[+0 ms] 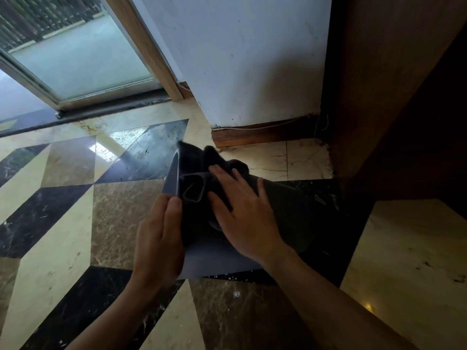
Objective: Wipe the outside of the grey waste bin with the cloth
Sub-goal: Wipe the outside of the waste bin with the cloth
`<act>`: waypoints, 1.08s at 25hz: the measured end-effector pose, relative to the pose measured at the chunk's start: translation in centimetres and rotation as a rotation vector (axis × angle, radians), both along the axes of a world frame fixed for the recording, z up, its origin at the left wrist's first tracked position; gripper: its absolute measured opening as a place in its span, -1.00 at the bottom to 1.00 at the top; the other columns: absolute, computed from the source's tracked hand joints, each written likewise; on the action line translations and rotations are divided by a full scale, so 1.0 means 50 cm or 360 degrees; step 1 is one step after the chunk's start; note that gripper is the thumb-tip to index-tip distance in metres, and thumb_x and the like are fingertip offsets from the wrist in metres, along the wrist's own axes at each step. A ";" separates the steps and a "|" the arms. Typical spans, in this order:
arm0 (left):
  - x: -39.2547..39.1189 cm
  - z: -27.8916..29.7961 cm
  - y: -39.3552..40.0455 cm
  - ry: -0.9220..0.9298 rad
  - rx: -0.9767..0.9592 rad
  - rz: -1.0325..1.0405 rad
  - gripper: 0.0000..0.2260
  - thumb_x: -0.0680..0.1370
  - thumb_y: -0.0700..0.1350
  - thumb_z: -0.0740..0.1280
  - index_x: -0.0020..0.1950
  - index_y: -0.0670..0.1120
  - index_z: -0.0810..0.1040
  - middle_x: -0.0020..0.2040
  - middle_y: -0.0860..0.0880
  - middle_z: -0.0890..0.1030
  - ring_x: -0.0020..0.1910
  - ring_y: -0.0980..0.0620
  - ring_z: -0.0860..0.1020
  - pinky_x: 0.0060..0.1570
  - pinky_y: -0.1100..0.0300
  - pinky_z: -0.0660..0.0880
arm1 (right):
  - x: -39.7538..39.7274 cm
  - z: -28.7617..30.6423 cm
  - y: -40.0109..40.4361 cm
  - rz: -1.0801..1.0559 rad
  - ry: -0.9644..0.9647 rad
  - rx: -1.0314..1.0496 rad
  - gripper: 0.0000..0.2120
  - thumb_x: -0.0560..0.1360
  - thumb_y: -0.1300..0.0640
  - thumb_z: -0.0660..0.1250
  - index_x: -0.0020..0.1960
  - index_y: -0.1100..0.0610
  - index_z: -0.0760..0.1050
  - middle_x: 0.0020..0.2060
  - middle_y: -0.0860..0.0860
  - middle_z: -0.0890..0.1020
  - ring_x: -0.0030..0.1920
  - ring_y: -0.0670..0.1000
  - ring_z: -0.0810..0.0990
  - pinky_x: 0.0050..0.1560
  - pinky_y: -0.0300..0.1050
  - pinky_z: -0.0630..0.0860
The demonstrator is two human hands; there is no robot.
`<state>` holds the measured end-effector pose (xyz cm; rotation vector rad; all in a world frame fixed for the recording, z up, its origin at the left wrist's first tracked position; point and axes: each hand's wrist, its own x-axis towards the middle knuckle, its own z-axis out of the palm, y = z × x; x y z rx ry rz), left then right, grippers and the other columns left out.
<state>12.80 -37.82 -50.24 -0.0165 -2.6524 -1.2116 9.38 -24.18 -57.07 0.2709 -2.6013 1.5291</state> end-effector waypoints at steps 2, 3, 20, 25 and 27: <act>-0.003 -0.001 -0.019 -0.0026 -0.0060 0.0063 -0.73 0.63 -0.03 0.07 -0.23 -0.02 0.40 -0.40 -0.04 0.40 -0.44 0.17 0.42 -0.50 0.38 0.29 | -0.017 -0.041 0.029 -0.0028 -0.0128 0.0104 -0.44 0.56 -0.34 -0.15 0.52 -0.24 0.09 0.53 -0.28 0.17 0.55 -0.16 0.01 0.50 0.16 -0.25; -0.002 -0.001 -0.028 -0.0041 -0.0092 0.0088 -0.72 0.64 -0.06 0.06 -0.24 -0.03 0.39 -0.39 -0.05 0.39 -0.44 0.18 0.40 -0.50 0.38 0.28 | -0.025 -0.060 0.046 -0.0041 -0.0195 0.0153 -0.42 0.55 -0.36 -0.17 0.52 -0.23 0.09 0.53 -0.28 0.16 0.55 -0.16 0.00 0.51 0.20 -0.22; 0.009 -0.002 -0.006 -0.0007 -0.0056 -0.0164 -0.70 0.59 0.11 0.03 -0.18 0.00 0.41 -0.35 0.13 0.49 -0.45 0.15 0.41 -0.50 0.35 0.28 | 0.007 -0.069 0.125 -0.0502 -0.0439 -0.0512 -0.72 0.63 -0.09 0.13 0.12 0.01 0.54 -0.12 -0.11 0.61 0.01 -0.04 0.61 -0.10 -0.26 0.39; 0.014 0.000 0.020 0.0018 0.0004 -0.0212 -0.69 0.58 0.12 0.07 -0.03 -0.06 0.47 -0.22 -0.25 0.58 -0.27 -0.29 0.53 -0.32 -0.16 0.48 | 0.040 0.062 -0.018 0.0001 0.0012 -0.0460 -0.54 0.60 -0.26 -0.03 0.44 -0.16 0.29 0.44 -0.04 0.43 0.48 -0.03 0.29 0.46 0.07 0.23; 0.015 0.001 0.012 0.0007 -0.0004 -0.0218 -0.74 0.59 0.10 0.06 -0.06 -0.01 0.44 -0.18 -0.27 0.54 -0.25 -0.32 0.49 -0.31 -0.11 0.45 | 0.027 0.052 -0.022 -0.0019 -0.0013 -0.0167 -0.45 0.57 -0.32 -0.11 0.52 -0.22 0.09 0.55 -0.12 0.20 0.56 -0.07 0.03 0.52 0.15 -0.06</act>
